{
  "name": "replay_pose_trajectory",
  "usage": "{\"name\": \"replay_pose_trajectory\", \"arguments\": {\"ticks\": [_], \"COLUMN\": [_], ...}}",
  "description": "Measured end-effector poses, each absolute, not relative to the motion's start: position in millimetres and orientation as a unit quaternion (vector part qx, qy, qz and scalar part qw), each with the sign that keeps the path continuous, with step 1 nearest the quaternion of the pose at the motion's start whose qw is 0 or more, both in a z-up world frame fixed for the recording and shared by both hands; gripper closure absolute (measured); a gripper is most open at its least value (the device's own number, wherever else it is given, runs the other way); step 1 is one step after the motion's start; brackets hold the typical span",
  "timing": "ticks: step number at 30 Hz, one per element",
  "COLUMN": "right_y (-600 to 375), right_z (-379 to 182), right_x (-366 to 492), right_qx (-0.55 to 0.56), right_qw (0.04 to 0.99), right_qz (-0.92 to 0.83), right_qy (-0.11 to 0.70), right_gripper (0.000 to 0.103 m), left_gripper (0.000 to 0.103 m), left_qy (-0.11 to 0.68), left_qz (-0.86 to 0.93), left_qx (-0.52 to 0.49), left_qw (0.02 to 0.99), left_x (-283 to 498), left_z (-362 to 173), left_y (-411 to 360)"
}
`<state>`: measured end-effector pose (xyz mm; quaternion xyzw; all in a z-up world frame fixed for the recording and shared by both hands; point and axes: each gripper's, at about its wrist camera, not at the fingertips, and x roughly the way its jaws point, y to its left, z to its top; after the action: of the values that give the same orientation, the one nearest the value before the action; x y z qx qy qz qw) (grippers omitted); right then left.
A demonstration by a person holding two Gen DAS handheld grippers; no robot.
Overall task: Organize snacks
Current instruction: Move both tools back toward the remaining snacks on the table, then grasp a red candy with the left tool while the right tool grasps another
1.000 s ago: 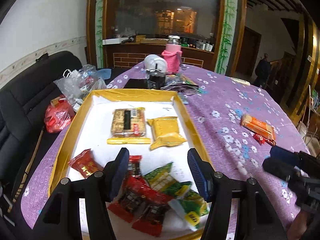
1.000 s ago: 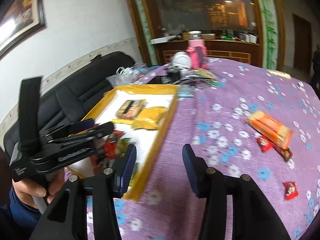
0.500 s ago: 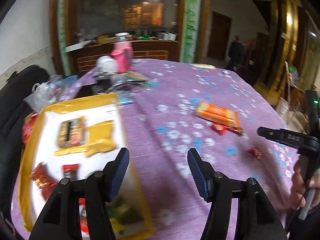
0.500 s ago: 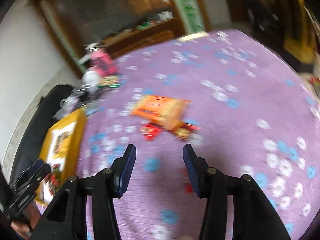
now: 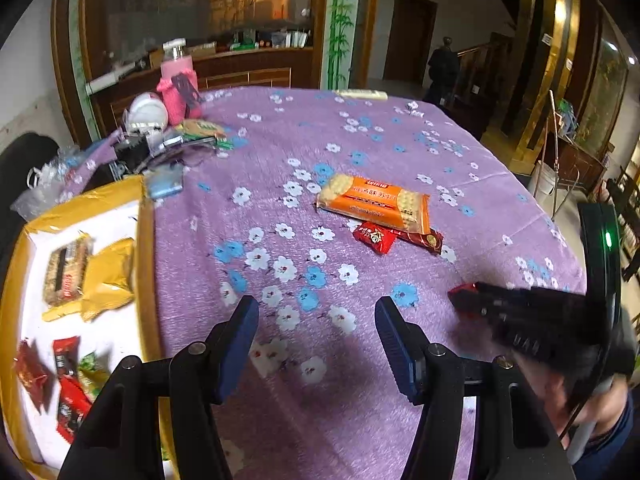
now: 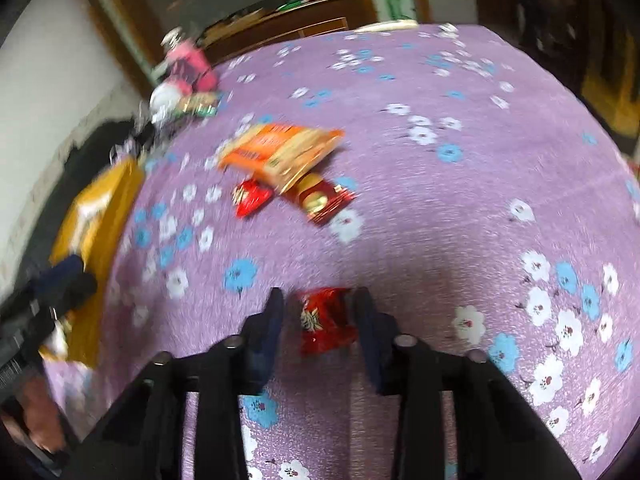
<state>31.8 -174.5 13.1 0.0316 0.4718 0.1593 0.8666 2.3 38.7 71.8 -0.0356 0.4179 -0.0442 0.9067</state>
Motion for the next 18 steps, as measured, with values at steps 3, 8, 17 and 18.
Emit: {"name": "replay_pose_trajectory", "arguments": {"ticks": [3, 8, 17, 18], "right_y": [-178, -202, -209, -208], "right_z": [13, 18, 27, 27], "right_x": [30, 33, 32, 32], "right_qx": [0.034, 0.094, 0.114, 0.114], "right_qw": [0.869, 0.874, 0.882, 0.882], "right_qz": [0.158, 0.151, 0.156, 0.158], "right_qy": [0.468, 0.453, 0.43, 0.43], "right_gripper": [0.083, 0.084, 0.084, 0.084], "left_gripper": [0.039, 0.04, 0.055, 0.058], "left_qy": [0.435, 0.462, 0.5, 0.502], "left_qz": [-0.057, -0.073, -0.044, -0.044], "left_qx": [-0.064, -0.098, -0.113, -0.11], "left_qw": [0.896, 0.878, 0.858, 0.856], "left_x": [20, 62, 122, 126], "left_z": [70, 61, 32, 29], "left_y": [34, 18, -11, -13]}}
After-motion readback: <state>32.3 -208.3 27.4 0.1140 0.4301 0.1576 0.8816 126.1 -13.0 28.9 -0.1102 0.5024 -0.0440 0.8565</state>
